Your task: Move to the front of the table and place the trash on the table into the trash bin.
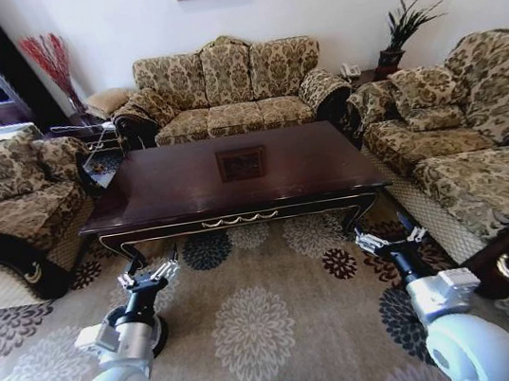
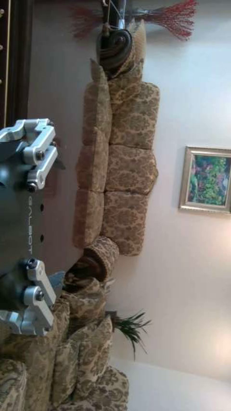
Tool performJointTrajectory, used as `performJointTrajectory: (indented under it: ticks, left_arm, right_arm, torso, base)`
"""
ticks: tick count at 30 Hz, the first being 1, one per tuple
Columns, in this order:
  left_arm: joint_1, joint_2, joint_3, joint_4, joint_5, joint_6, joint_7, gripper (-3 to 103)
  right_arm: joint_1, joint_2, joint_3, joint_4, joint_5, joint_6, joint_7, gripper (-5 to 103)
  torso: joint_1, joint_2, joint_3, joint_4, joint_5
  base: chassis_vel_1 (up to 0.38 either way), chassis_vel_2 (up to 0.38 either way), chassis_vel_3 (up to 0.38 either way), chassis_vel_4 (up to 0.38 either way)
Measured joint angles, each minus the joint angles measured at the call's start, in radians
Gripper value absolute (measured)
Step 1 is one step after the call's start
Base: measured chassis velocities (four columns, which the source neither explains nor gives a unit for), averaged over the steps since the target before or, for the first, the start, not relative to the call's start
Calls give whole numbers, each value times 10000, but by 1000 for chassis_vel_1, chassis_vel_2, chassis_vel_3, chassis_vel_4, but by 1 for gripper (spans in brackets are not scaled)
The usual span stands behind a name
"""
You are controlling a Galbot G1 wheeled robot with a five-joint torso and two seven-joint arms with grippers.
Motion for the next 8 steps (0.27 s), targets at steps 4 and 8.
performJointTrajectory:
  ticks: [4, 8]
  left_arm:
    - [0, 0, -2, 3, 0, -3, -1, 100]
    - [0, 0, -2, 6, 0, -6, -1, 100]
  right_arm:
    - [1, -2, -3, 0, 3, -2, 2, 100]
    - [3, -5, -6, 0, 5, -2, 4, 100]
  torso:
    - [0, 0, 0, 0, 0]
    - [0, 0, 0, 0, 0]
  base:
    - [0, 0, 0, 0]
    - [0, 0, 0, 0]
